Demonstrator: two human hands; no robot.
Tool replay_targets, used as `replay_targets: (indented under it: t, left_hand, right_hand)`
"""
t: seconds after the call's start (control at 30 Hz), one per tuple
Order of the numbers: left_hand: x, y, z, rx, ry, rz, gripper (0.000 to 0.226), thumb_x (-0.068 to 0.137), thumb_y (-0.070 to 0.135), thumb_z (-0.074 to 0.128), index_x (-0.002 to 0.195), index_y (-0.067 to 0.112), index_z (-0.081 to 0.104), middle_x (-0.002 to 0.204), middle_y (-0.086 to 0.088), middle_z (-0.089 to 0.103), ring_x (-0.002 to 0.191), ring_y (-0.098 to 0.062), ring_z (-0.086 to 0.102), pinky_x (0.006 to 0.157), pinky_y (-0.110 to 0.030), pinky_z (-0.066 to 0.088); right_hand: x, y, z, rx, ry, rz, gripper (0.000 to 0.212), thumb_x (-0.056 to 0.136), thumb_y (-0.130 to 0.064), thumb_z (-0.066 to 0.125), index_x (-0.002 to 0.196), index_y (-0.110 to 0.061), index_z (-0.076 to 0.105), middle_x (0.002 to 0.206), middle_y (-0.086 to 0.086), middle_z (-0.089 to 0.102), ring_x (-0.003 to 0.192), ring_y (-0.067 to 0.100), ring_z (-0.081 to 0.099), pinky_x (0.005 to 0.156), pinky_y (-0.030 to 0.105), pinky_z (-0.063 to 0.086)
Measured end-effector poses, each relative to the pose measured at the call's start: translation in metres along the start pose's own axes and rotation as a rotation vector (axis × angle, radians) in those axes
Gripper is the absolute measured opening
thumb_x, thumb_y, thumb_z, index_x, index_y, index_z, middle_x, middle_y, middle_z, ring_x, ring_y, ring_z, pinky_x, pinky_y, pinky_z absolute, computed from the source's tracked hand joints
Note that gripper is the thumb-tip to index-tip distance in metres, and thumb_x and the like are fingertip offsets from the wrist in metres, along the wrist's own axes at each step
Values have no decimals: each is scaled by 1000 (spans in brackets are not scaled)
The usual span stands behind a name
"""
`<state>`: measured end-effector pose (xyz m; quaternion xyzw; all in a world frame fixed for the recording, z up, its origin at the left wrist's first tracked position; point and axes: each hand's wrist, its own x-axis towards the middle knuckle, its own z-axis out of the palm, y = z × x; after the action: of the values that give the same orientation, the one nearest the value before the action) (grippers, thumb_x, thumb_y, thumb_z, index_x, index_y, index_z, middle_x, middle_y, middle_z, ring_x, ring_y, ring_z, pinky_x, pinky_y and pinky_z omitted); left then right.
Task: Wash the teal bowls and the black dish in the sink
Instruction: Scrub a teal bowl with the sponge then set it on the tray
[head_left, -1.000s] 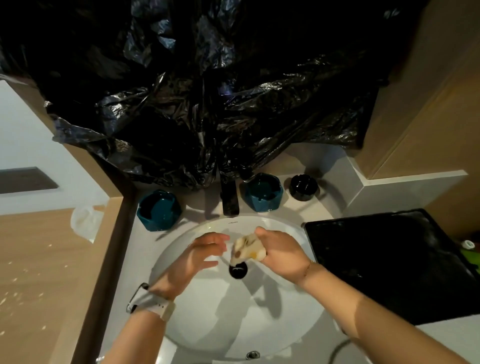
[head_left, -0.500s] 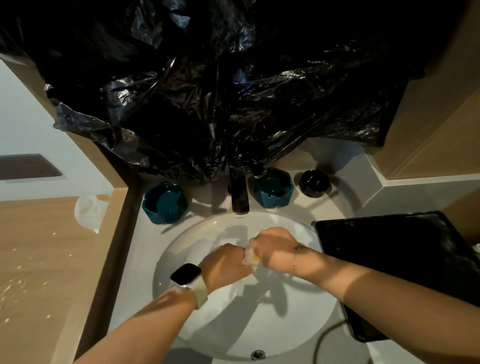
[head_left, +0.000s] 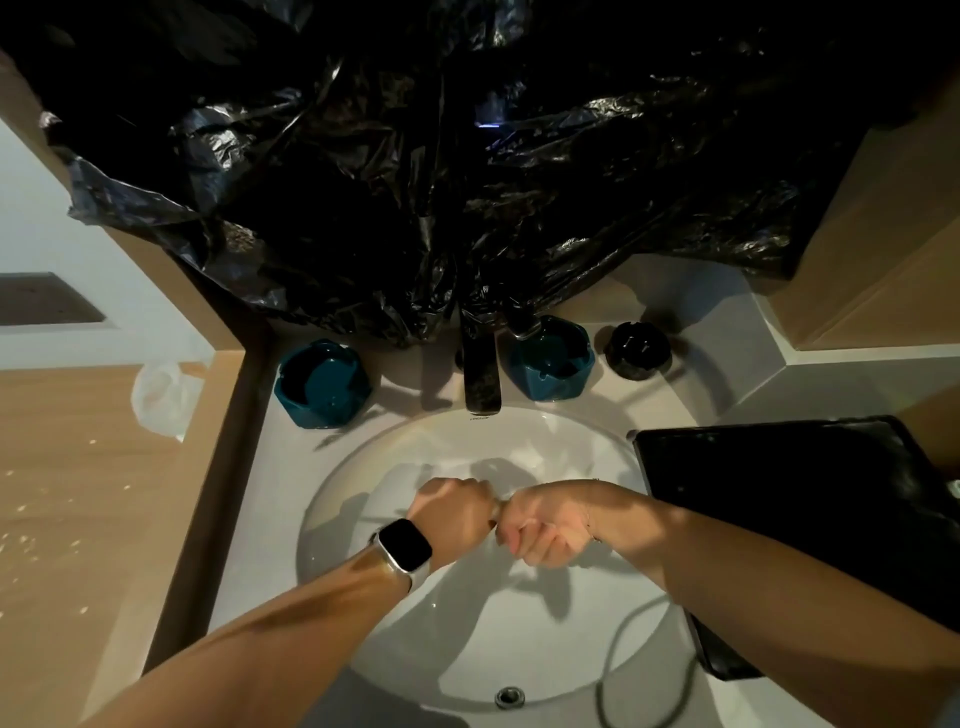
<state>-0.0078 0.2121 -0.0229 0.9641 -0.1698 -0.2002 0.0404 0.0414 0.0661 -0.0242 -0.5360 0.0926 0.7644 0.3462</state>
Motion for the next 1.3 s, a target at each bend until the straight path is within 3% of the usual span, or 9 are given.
replay_targets:
  t: [0.1,0.2,0.37,0.5,0.63,0.73,0.87,1.03,1.3]
  left_hand:
    - [-3,3,7,7,-15,5,27,99,22,40,110,9,60,105,-10,70,96,-32,65,72,-29,36]
    - [-13,5,9,-105,-51,-52,24,100,23,42,104,11,62,97,-10,70,86,-30,66,65,-31,38]
    - [-35,3,-24,-990,-381,-251,20,93,12,47,73,15,45,61,1,42,50,-13,36,45,-24,24]
    - [-40,2,-45,-1361,-838,-238,32,90,14,46,63,23,31,55,8,26,44,-6,19,42,-17,11]
    - [-45,7,-45,-1339,-878,-164,35,88,15,47,58,25,33,54,9,28,44,-6,20,42,-17,12]
    - [-48,15,-45,-974,-545,-203,30,89,13,50,64,24,36,56,6,34,48,-9,29,43,-18,20]
    - [-44,18,-26,-468,-129,-171,31,95,22,50,65,23,42,78,-4,62,76,-25,56,65,-26,43]
    - [-22,11,7,-130,-129,-82,15,92,15,45,78,14,47,93,-11,69,87,-33,66,66,-32,42]
    - [-5,6,20,-4,-186,0,23,89,12,47,97,4,68,102,-14,71,95,-33,65,72,-32,40]
  right_hand:
    - [3,8,9,-53,169,-22,24,79,-7,45,64,-22,32,42,-7,29,34,6,24,32,16,23]
    - [-8,18,24,-501,650,-301,15,75,-6,58,78,-18,48,64,-2,49,56,15,46,47,23,33]
    - [-42,47,39,-1222,1187,-752,79,74,-8,61,142,-33,27,128,-7,48,105,14,53,73,26,49]
    - [-33,50,48,-1585,1505,-838,74,55,-5,66,123,-29,49,94,-6,62,75,14,60,51,22,45]
    - [-37,39,49,-1731,1437,-703,39,32,-10,77,65,-20,59,51,-6,50,41,15,48,38,17,22]
    - [-35,34,47,-1721,1338,-734,35,36,-17,70,46,-24,38,36,-5,27,31,19,23,46,12,0]
    - [-13,27,47,-1372,1067,-594,27,76,-7,52,60,-18,32,52,-3,32,49,21,35,44,22,21]
    - [8,28,41,-566,657,-369,23,73,-8,54,61,-18,38,63,-3,38,58,15,37,53,24,29]
    - [11,33,36,-246,398,-328,45,74,-6,50,41,-27,28,45,-5,22,41,12,16,50,29,12]
